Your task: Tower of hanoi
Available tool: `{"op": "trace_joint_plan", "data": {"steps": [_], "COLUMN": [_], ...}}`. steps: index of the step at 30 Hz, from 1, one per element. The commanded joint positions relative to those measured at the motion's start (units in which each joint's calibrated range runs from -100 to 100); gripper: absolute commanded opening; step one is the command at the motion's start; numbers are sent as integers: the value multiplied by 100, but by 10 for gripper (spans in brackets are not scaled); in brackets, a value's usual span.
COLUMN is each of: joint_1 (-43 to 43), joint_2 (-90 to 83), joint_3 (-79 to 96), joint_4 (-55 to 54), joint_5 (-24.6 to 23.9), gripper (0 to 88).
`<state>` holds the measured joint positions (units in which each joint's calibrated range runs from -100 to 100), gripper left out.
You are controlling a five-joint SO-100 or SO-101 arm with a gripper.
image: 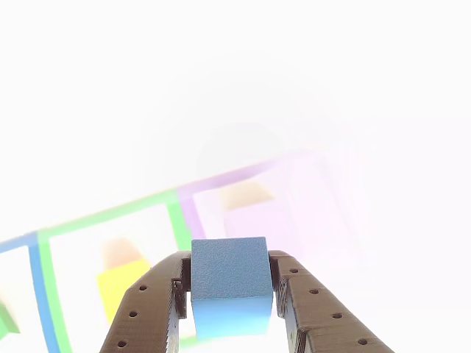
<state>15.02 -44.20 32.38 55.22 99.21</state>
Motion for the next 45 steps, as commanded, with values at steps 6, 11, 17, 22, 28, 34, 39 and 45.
{"op": "trace_joint_plan", "data": {"steps": [6,11,17,22,28,34,39,45], "joint_1": [252,406,434,348,406,434,463,473], "joint_2": [209,766,1226,1816,2583,3479,4133,4722], "joint_3": [2835,3344,3690,3690,3790,3753,3599,3553], "joint_4": [-4056,-5246,-6153,-6850,-7846,-8882,-9481,-10153], "joint_5": [79,79,79,79,79,79,79,79], "gripper": [34,35,35,35,35,35,35,35]}}
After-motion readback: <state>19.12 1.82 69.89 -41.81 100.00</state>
